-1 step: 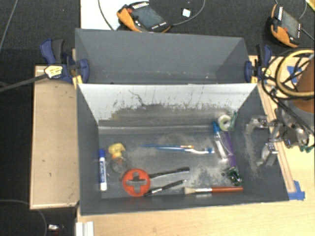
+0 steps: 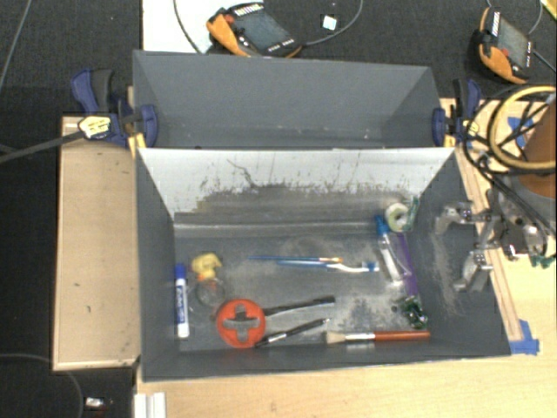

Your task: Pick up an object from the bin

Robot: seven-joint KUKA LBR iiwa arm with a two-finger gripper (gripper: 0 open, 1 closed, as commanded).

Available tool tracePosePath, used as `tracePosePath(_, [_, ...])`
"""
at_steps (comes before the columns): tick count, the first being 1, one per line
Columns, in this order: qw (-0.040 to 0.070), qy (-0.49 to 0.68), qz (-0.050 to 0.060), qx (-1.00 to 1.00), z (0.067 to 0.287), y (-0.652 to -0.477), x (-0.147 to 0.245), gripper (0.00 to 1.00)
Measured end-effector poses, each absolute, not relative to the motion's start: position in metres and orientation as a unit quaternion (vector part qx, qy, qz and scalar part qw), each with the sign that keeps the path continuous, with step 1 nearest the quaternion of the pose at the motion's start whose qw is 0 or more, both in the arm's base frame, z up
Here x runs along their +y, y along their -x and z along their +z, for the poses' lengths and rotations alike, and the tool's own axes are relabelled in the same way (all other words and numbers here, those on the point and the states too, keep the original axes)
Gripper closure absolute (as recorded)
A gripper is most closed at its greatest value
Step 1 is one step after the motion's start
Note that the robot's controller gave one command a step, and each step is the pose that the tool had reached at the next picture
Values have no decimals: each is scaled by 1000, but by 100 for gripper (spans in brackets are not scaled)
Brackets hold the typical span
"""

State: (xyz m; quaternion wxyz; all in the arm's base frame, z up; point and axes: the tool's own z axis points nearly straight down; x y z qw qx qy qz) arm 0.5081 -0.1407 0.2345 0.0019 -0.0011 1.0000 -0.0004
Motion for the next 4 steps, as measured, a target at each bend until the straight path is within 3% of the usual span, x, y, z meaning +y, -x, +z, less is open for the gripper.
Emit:
tracePosePath(1, [4,90,-1,996,78,-516,-35,0])
tracePosePath(2, [10,8,-2,1000,162,-529,-12,0])
tracePosePath(3, [-1,97,1,995,100,-558,6,0])
tracePosePath(4, [10,125,-3,992,71,-538,63,0])
